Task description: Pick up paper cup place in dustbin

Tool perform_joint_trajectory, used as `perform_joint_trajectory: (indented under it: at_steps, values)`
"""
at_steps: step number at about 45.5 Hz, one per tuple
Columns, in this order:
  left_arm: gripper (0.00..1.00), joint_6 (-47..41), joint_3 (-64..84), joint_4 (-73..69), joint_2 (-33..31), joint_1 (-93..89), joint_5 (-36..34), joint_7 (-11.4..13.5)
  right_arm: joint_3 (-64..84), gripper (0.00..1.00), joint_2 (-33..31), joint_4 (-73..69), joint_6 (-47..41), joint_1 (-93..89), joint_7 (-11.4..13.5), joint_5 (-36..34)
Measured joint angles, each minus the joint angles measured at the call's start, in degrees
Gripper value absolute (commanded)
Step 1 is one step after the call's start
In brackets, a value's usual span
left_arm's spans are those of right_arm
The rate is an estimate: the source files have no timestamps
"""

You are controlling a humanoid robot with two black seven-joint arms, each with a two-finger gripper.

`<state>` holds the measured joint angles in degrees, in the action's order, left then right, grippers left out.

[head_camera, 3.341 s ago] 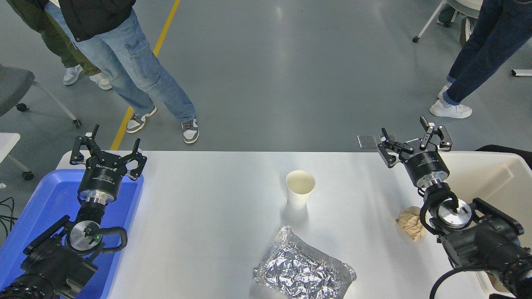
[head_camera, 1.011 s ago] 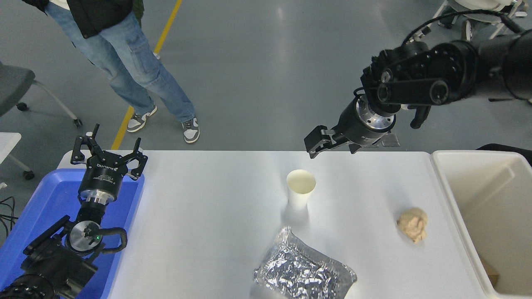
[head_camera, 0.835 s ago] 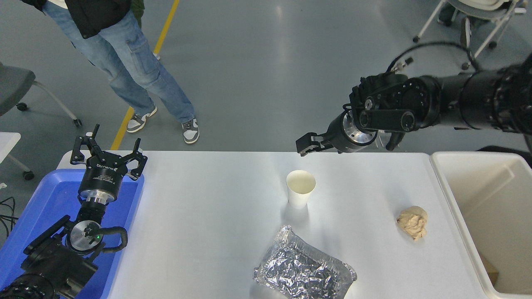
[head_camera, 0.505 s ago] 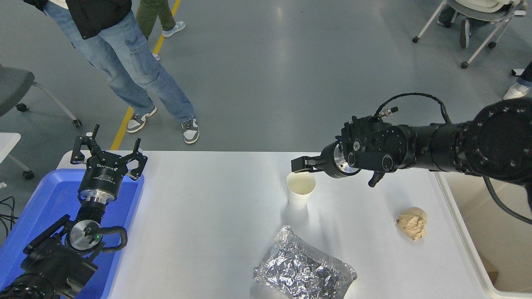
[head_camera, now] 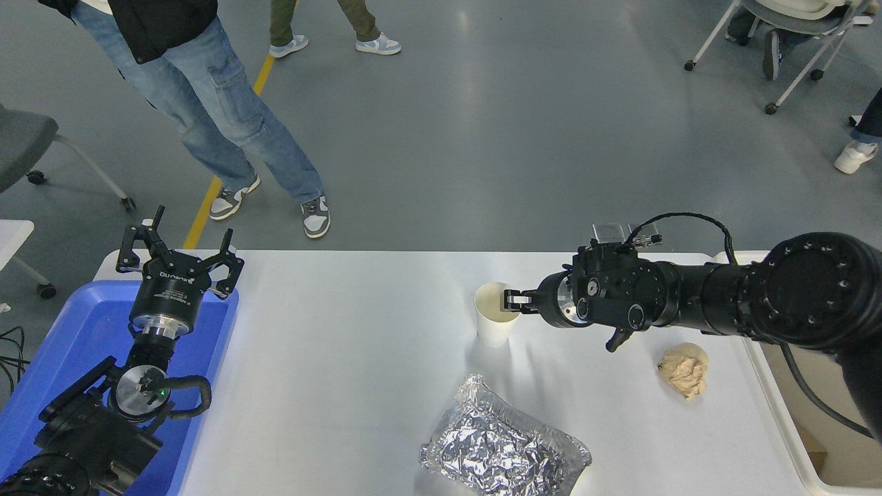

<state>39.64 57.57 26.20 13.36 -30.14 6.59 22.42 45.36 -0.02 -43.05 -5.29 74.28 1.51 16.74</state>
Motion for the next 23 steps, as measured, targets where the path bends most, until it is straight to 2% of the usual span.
perform_joint_trajectory:
  at_steps: [13, 23]
  values:
    - [1.00, 0.0, 0.0, 0.0, 0.0, 0.0, 0.0, 0.0, -0.3, 0.00, 0.0, -1.3, -1.9, 1.6, 0.1, 0.0]
    - [1.00, 0.0, 0.0, 0.0, 0.0, 0.1, 0.0, 0.0, 1.7, 0.00, -2.5, -9.6, -6.9, 11.4, 0.1, -0.5]
